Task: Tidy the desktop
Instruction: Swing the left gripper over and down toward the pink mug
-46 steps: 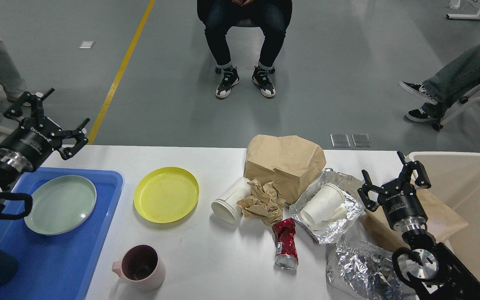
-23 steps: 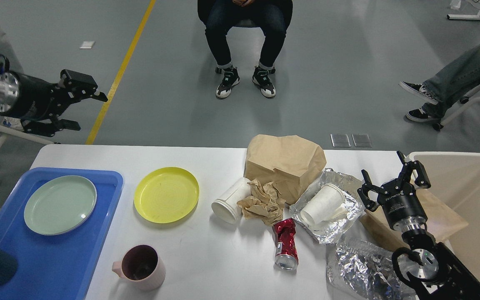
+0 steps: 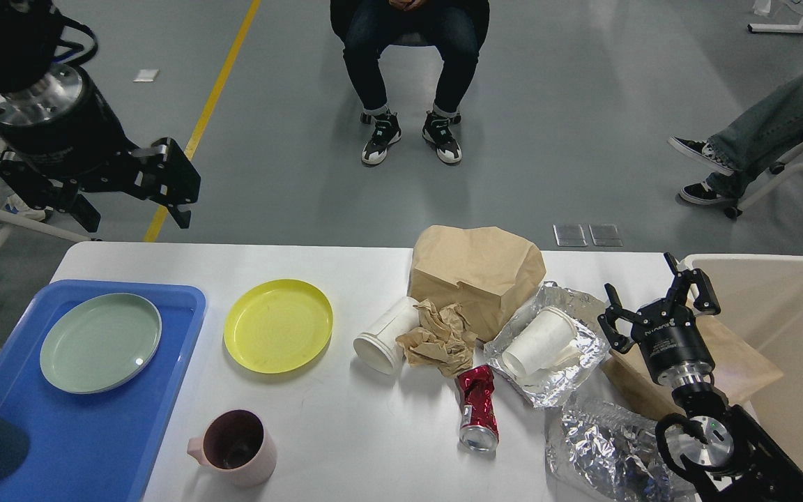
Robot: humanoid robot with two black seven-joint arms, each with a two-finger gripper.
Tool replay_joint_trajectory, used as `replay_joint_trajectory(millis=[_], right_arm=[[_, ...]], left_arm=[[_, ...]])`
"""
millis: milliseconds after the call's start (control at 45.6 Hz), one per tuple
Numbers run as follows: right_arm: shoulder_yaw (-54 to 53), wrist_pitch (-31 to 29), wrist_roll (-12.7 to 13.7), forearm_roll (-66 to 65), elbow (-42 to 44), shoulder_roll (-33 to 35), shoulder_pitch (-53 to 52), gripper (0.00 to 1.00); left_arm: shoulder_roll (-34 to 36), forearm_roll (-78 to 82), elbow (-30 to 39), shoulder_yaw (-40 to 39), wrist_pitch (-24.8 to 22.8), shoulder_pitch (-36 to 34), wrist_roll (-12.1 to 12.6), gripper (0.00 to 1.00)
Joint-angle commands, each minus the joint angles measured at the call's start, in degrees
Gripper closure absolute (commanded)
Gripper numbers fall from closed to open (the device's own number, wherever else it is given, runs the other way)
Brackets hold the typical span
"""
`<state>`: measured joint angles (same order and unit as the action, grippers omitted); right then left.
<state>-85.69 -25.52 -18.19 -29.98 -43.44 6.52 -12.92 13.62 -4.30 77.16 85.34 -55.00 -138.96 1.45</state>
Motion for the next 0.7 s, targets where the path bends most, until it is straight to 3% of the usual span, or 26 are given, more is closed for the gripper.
replay_joint_trajectory(millis=[0,66,241,285,438,679], right_arm=[[0.00,0.03,0.00,0.01,0.02,-0.01,0.00,0.00],[0.00,0.03,0.00,0.01,0.11,-0.01,0.00,0.00],[0.00,-0.06,0.00,0.01,0.11,-0.01,0.00,0.00],[0.00,0.03,0.00,0.01,0.11,-0.01,0.00,0.00],[0.00,0.03,0.00,0.01,0.02,-0.01,0.00,0.00],[0.00,0.03,0.00,0.01,0.02,-0.01,0.00,0.00]], left_arm=[[-2.54,-0.18,9.74,0.79,0.00,-5.52,-0.83,0.03],[-2.63,-0.09,14.31,0.97,0.06,-8.60,-1.10,0.04],[-2.81,-0.18,23.73,3.69,13.41,-11.51,-1.36,0.04],[-2.55,-0.18,23.82,4.30,14.65,-11.42,-1.54,0.04],[-0.62,0.00,23.73,4.40,10.18,-9.58,-1.98,0.04],[0.35,-1.41,23.56,4.04,11.05,-3.87,-2.33,0.04]])
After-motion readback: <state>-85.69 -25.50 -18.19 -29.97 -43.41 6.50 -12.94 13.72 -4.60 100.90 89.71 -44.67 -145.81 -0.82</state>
